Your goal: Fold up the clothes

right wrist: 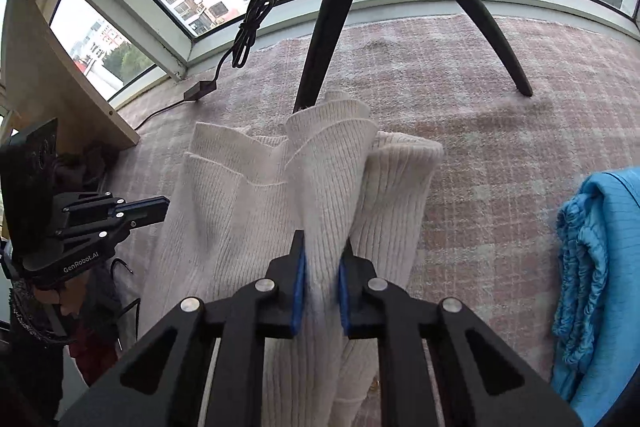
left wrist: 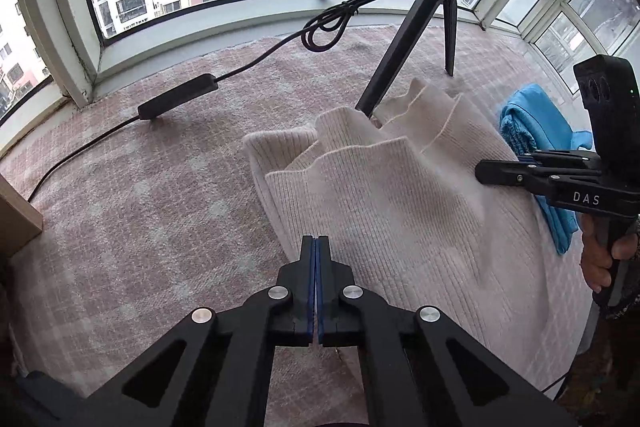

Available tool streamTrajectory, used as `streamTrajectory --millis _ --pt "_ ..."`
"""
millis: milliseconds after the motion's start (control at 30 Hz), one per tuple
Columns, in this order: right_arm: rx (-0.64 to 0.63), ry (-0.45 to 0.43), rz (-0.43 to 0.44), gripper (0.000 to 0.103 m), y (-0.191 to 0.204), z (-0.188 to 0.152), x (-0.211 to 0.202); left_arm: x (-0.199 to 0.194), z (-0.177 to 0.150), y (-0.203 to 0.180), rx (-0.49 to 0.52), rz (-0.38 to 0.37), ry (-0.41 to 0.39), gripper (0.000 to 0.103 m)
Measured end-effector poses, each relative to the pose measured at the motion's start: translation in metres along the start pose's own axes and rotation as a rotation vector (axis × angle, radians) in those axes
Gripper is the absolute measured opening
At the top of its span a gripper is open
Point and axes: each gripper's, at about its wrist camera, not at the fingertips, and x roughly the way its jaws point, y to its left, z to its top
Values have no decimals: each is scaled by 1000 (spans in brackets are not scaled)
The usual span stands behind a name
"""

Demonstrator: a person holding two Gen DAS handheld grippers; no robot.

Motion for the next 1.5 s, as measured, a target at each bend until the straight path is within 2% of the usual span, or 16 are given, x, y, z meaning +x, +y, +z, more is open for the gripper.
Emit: streamTrajectory --millis 67,133,200,233,367,467,567,633,733,1000,1067,1133,1200,1333,1400,1500 --pt "72 -19 67 13 -18 -7 -15 -7 4 -6 21 18 -29 0" --pt "116 16 85 15 -34 -8 -6 4 6 -3 27 62 3 0" --pt "140 81 49 28 -44 -8 9 13 8 3 5 97 30 0" --pt "129 96 25 37 -43 -7 13 8 6 1 0 85 15 0" --pt "43 -20 -22 41 -27 -6 -21 -13 2 -21 60 38 -34 4" --pt "33 13 -5 54 -24 0 -11 -15 -1 -40 134 30 -25 9" --pt "23 45 11 49 -21 6 0 -4 -8 -50 167 51 8 10" --pt "5 73 4 13 -10 0 8 1 -14 -49 169 56 26 10" --pt "-38 39 125 13 13 -16 -16 -2 -21 -50 181 67 31 11" --pt "29 -7 99 16 -17 -13 -10 4 -20 -53 200 85 45 11" --pt "82 45 52 17 -36 -4 18 7 -18 -57 206 89 49 11" --pt "121 46 95 27 -43 -1 20 6 -18 -59 209 92 47 11" --pt "157 46 135 29 -51 2 22 2 -18 -55 206 92 39 13" --pt "59 -45 -3 34 -33 -1 -10 -9 -17 -40 167 97 17 15" --pt "11 -69 -17 39 -23 -1 -16 -11 -14 -31 138 102 12 15" --pt "-46 -44 -56 39 -12 3 0 -12 -12 -24 117 106 14 15"
